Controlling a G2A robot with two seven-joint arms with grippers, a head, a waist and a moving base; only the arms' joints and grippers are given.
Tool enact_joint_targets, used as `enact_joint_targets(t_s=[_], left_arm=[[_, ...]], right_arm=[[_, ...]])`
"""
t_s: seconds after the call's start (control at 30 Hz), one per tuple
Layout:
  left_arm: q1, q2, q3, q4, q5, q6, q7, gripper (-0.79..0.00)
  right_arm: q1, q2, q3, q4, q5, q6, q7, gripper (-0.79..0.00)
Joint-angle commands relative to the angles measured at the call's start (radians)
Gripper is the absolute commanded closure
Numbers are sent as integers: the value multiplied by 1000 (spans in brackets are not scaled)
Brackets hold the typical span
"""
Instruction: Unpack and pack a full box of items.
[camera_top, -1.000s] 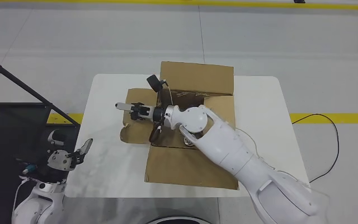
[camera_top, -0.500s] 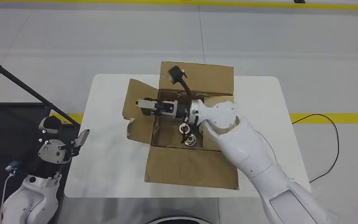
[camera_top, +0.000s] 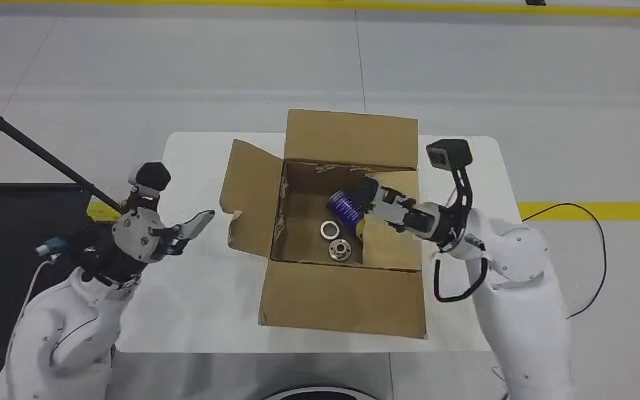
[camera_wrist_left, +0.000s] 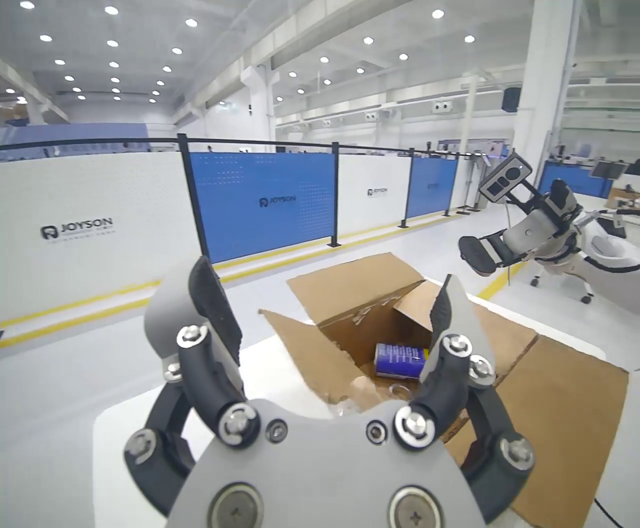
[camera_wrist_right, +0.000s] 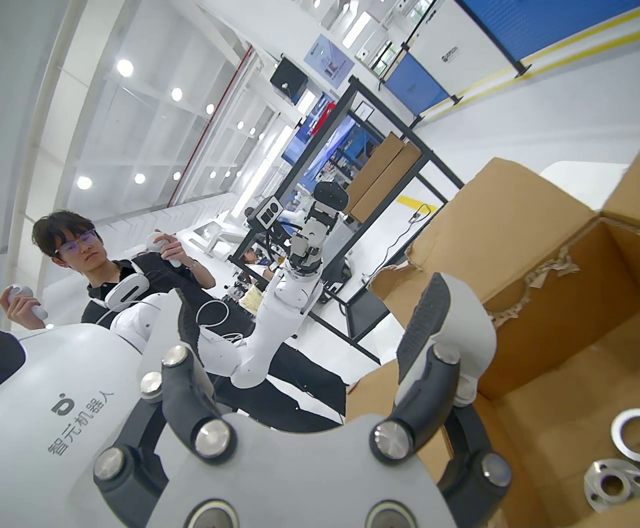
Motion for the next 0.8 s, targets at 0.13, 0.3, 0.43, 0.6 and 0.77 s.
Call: enact_joint_targets(t_s=[0.13,0.3,0.43,0.6,0.77], left_arm=[[-151,-9,252,12,41,37,-116,-785],[-292,-26,453,69,57,91,-208,-785],[-391,-43,584,135,16,127,-277,-785],[-461,-55,662,176,1,119,-328,-785],[-461,-55,662,176,1,119,-328,-785]], right_arm=[[-155,30,205,-84,35,-31,16,-785],[-263,47,338,-94,79,-68,16,-785],[-313,56,397,-68,138,-91,27,-785],[-300,64,413,-12,137,-74,33,-785],[-300,64,413,-12,137,-74,33,-785]])
